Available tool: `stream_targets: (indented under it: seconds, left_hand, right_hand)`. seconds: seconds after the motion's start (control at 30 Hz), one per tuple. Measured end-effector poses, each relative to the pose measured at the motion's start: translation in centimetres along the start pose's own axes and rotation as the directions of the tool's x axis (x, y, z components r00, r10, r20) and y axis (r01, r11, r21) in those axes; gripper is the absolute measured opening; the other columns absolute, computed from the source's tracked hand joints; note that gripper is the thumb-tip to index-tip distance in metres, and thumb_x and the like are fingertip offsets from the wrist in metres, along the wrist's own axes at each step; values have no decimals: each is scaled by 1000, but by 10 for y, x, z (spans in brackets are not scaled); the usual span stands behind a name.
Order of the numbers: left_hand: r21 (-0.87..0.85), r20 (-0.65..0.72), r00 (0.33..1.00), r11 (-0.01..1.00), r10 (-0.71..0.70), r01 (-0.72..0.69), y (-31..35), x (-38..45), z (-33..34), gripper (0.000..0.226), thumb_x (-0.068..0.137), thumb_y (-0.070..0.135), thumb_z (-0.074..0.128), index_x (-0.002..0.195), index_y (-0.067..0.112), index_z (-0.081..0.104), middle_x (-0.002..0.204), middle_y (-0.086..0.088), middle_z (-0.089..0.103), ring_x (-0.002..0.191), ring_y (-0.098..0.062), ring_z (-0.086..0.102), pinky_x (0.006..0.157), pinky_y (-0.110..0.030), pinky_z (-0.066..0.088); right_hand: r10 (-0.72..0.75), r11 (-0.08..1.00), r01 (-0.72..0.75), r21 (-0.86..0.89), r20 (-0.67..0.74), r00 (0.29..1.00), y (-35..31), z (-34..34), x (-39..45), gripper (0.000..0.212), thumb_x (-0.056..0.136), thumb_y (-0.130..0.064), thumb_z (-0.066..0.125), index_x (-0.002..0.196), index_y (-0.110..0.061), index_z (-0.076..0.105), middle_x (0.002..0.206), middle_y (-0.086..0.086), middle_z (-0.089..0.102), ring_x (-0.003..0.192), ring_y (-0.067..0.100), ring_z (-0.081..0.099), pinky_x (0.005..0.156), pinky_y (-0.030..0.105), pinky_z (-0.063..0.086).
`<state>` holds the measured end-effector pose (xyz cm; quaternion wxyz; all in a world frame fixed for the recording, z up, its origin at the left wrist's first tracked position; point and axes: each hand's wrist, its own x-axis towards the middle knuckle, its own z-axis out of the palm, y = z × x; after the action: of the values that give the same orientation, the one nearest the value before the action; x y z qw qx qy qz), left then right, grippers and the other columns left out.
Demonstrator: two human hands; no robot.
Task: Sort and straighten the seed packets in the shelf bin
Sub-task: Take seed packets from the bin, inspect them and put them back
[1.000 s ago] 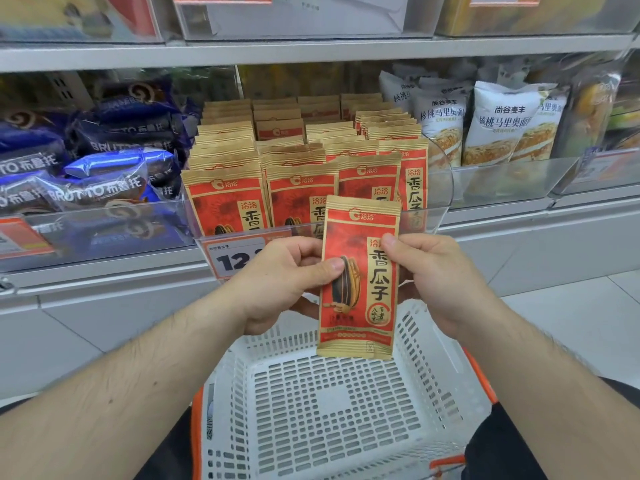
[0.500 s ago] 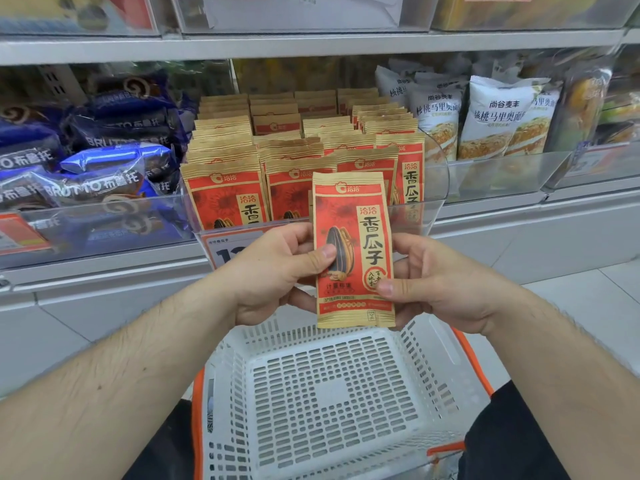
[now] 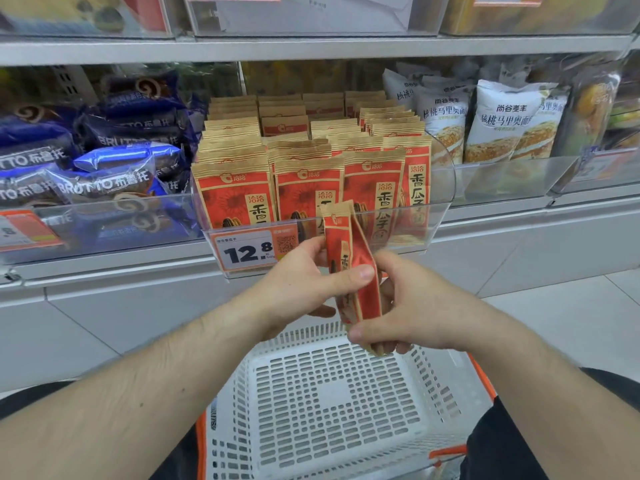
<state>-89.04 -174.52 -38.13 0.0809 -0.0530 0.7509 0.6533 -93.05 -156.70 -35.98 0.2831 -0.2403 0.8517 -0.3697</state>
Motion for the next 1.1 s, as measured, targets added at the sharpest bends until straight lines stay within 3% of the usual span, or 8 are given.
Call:
stream_targets:
  seconds: [0.1, 0.2, 0.27, 0.4, 0.5, 0.63, 0.87, 1.1]
  left_hand:
    - [9, 26, 999, 1000, -20, 20, 0, 0, 1, 73, 48, 55, 83, 113, 27, 64, 108, 8, 69, 96, -21, 73, 83, -52, 61]
    - [49, 61, 996, 997, -58, 55, -3, 1, 1, 80, 48, 53, 85, 120, 26, 61, 110, 6, 66, 96, -22, 74, 86, -55, 59]
    - [61, 94, 994, 997, -63, 57, -4, 1, 2, 71, 54, 47, 86, 118, 29, 61, 106, 6, 66, 96, -23, 74, 87, -55, 59]
    - [49, 136, 989, 997, -58, 51, -3, 0, 3, 48, 72, 37, 81, 116, 30, 63, 99, 10, 69, 97, -20, 72, 87, -55, 58]
    - [-2, 174, 984, 999, -32, 33, -1, 0, 0, 50, 74, 45, 73, 118, 22, 64, 104, -5, 72, 102, -24, 69, 83, -56, 59]
    - [-150, 292, 956, 987, -5, 51, -1, -1, -4, 40, 76, 48, 62, 102, 19, 70, 101, -15, 71, 96, -27, 69, 71, -46, 58]
    - [-211, 367, 930, 973, -8, 92, -3, 2, -2, 36, 77, 49, 58, 93, 21, 73, 100, -11, 71, 94, -25, 66, 74, -44, 57]
    - [-215, 323, 940, 959, -107, 183, -2, 1, 0, 37, 83, 43, 58, 99, 12, 72, 101, -13, 69, 96, -32, 65, 78, -56, 57]
  right_hand:
    - [-40, 999, 40, 22, -15, 999, -1, -4, -2, 50, 69, -34, 86, 105, -23, 53, 77, 6, 72, 63, 24, 72, 56, 35, 58]
    - [-127, 983, 149, 106, -187, 974, -1, -11, -1, 26, 83, -35, 73, 96, -20, 57, 73, 4, 69, 56, 22, 69, 49, 30, 52]
    - [-192, 966, 230, 115, -274, 942, -1, -10, 1, 13, 91, -30, 63, 88, -19, 60, 68, 0, 68, 50, 19, 65, 47, 29, 49]
    - [-236, 962, 266, 60, -303, 923, 1, -1, 5, 28, 100, -16, 47, 74, -15, 58, 52, -7, 61, 47, 10, 62, 49, 27, 50]
    - [-230, 957, 274, 95, -324, 918, 2, 5, 9, 31, 100, -12, 44, 71, -9, 56, 51, 1, 60, 45, 12, 61, 46, 29, 49]
    - [-189, 926, 274, 261, -307, 933, 0, 7, 10, 31, 102, -9, 42, 74, 1, 51, 60, 24, 60, 43, 16, 56, 43, 27, 41]
    - [-181, 891, 277, 359, -279, 943, -3, 5, 8, 33, 102, -5, 40, 70, -6, 50, 54, 11, 56, 39, 15, 51, 40, 25, 37]
    - [-175, 902, 271, 337, -289, 941, 0, 5, 9, 32, 103, -9, 42, 73, -4, 53, 52, 3, 59, 40, 14, 53, 41, 26, 39]
